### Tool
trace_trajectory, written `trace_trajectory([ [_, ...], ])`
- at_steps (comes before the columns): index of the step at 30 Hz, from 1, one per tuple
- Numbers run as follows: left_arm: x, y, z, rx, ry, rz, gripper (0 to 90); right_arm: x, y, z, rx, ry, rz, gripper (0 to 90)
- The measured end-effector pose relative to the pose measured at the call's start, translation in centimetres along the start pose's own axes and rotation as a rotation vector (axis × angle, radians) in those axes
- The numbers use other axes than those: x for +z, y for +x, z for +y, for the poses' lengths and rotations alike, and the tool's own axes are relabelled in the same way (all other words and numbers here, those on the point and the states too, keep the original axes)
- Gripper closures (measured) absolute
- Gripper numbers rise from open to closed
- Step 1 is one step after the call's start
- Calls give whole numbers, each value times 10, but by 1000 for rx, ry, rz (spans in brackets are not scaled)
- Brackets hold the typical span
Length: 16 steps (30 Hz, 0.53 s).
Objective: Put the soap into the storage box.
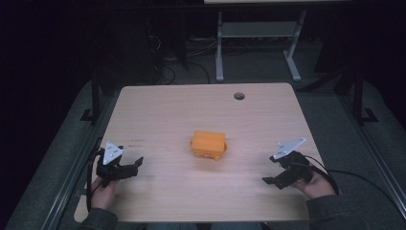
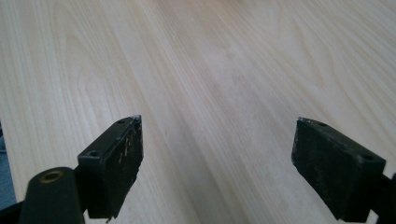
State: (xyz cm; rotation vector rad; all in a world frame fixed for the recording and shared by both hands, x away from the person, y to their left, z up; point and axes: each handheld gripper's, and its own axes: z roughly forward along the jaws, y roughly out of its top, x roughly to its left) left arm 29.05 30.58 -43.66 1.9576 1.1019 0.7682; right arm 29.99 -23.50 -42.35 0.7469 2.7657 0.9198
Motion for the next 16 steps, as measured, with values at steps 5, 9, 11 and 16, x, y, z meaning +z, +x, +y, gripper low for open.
trace_trajectory([
  [5, 0, 0, 0, 1, 0, 0, 141, 2, 6, -18, 17, -3, -28, 161],
  [9, 0, -1, 0, 0, -2, -1, 141, 5, 13, -32, 38, -34, -43, 161],
  [11, 0, -1, 0, 6, -1, 0, 141, 6, 18, -40, 57, -69, -58, 162],
  [16, 1, -2, 1, 9, 2, -2, 141, -1, 29, -44, 58, -97, -90, 161],
])
